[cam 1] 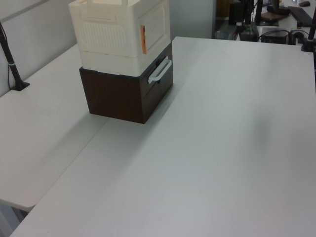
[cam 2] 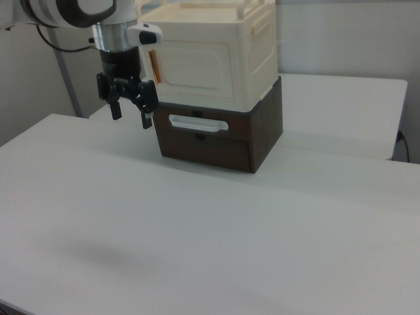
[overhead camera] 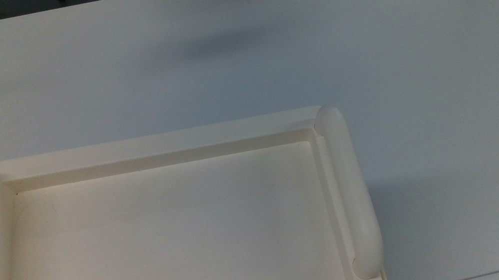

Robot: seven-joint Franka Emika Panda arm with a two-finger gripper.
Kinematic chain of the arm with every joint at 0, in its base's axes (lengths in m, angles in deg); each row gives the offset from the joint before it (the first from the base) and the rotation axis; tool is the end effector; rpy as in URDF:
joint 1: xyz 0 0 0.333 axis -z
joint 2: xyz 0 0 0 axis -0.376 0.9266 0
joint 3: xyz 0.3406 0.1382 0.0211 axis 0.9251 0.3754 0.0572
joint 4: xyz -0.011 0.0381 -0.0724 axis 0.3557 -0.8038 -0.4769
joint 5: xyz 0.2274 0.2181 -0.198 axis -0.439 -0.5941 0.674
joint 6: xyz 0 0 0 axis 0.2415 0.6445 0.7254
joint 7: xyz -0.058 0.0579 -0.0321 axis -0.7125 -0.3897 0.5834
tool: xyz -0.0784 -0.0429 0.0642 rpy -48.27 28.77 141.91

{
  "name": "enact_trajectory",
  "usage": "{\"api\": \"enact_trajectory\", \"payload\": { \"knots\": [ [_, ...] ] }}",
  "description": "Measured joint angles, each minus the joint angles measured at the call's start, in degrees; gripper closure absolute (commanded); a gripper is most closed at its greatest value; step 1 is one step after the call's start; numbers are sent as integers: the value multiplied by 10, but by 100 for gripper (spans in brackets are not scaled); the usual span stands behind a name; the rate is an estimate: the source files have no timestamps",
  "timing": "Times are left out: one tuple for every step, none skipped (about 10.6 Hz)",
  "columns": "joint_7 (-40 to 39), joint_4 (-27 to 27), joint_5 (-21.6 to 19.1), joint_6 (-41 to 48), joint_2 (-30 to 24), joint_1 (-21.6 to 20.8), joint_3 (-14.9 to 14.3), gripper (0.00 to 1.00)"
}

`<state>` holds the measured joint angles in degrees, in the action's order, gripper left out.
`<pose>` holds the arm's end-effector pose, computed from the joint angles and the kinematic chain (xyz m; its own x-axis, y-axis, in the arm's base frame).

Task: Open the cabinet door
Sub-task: 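Move the gripper up to the orange tab on the cream cabinet door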

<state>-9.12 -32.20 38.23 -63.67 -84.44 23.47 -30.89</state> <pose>0.5359 -0.0330 0.6747 0.9946 -0.0728 -0.0744 -0.0737 -0.9972 -0.0095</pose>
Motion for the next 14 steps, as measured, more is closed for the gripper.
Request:
{"api": "enact_trajectory", "payload": {
  "knots": [
    [0,0,0,0,0,0,0,0],
    [-3,0,0,0,0,1,0,0],
    [-3,0,0,0,0,1,0,0],
    [-4,0,0,0,0,2,0,0],
    [-4,1,0,-2,0,3,0,0],
    [-4,1,0,-12,0,3,0,0],
    [-5,1,0,-28,0,3,0,0],
    [-5,1,0,-43,0,3,0,0],
    [-6,1,0,-51,2,3,0,0],
    [-15,0,0,-54,5,2,0,0],
    [-34,0,-6,-72,12,-1,1,0],
    [-47,-1,-25,-113,20,-6,2,0],
    [-50,-1,-44,-164,27,-16,3,3],
    [-50,0,-53,-209,32,-31,5,8]
  ]
}}
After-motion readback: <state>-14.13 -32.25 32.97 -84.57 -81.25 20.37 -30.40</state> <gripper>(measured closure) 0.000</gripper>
